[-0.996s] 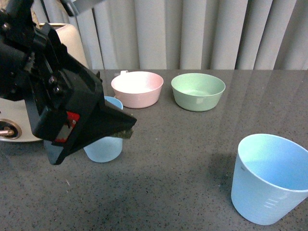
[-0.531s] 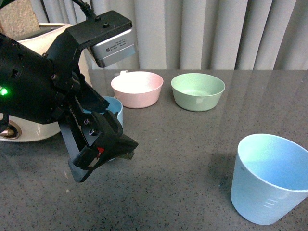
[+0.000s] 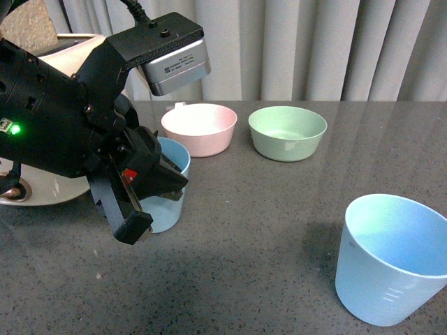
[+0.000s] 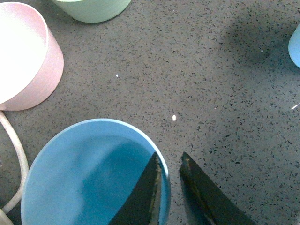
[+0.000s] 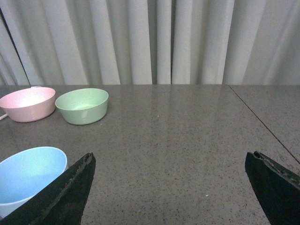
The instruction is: Stack blue cups with both arms
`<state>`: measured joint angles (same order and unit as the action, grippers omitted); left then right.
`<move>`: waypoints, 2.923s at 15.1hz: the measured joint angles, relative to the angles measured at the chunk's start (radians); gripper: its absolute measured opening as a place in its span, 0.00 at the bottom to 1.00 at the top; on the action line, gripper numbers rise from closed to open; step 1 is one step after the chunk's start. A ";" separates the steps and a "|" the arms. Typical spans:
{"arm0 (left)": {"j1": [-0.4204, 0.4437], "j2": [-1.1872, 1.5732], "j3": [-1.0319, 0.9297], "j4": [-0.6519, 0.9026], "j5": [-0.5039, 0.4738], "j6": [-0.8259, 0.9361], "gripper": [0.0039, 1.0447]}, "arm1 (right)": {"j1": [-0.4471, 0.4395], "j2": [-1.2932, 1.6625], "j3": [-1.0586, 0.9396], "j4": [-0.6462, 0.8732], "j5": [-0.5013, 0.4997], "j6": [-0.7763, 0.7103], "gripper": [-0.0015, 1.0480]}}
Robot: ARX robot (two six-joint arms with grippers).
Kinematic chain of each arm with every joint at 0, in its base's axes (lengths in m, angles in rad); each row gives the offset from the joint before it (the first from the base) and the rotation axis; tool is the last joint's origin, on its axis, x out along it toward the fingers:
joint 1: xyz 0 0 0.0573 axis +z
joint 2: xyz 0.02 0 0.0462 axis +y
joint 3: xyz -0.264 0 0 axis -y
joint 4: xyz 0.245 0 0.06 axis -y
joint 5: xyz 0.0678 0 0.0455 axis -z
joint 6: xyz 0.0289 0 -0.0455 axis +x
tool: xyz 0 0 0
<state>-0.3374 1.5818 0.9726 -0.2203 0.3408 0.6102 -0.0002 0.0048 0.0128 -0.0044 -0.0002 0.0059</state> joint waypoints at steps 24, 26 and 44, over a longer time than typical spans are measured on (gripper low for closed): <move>-0.303 -0.039 -0.074 0.070 0.018 -0.056 0.17 | 0.000 0.000 0.000 0.000 0.000 0.000 0.94; -0.304 -0.047 -0.081 0.062 0.019 -0.061 0.45 | 0.000 0.000 0.000 0.000 0.000 0.000 0.94; 0.324 -0.370 0.030 0.321 0.148 -0.563 0.94 | 0.000 0.000 0.000 0.000 0.000 0.000 0.94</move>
<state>-0.0135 1.2121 1.0027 0.1005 0.4892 0.0475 -0.0002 0.0048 0.0128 -0.0044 -0.0002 0.0059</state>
